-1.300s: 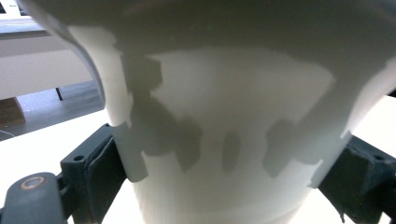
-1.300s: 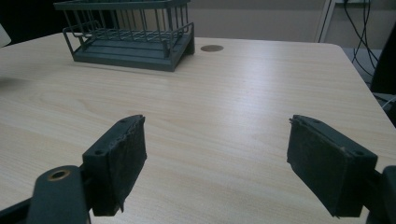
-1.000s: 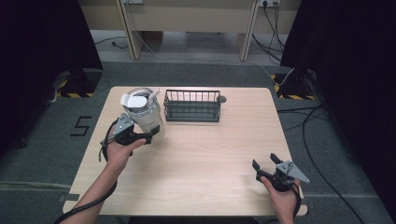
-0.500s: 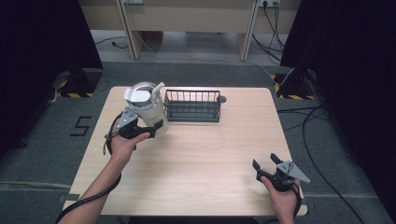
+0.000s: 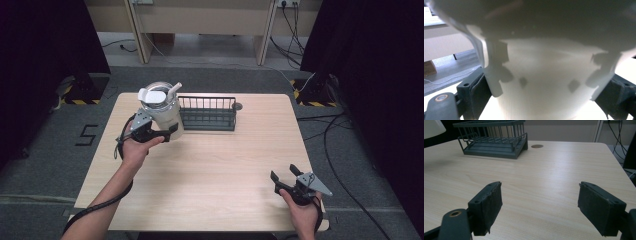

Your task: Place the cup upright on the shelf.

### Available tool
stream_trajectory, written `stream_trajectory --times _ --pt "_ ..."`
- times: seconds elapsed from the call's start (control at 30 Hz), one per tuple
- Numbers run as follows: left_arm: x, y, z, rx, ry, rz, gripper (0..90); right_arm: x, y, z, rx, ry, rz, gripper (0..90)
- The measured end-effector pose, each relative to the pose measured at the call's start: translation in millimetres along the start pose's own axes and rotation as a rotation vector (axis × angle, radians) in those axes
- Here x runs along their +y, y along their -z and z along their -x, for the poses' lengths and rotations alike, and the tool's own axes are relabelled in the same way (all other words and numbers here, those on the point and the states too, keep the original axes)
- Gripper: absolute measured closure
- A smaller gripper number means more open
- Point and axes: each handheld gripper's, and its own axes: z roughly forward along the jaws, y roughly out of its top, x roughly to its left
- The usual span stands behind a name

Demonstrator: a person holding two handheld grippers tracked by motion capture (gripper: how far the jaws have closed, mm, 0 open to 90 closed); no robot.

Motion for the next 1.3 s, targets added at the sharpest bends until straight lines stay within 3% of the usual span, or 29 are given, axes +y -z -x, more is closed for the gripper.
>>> stream_trajectory --times 0.4,1.3 --pt "8.5 -9.7 -2.8 -0.005 -0.007 -0.026 11.0 0.1 -0.3 0.3 0.0 0.004 0.0 20.2" --pt "31.3 -41.9 -14.9 0.005 -0.01 -0.035 11.0 -0.2 0.2 1.2 0.001 -0.009 0.005 20.1"
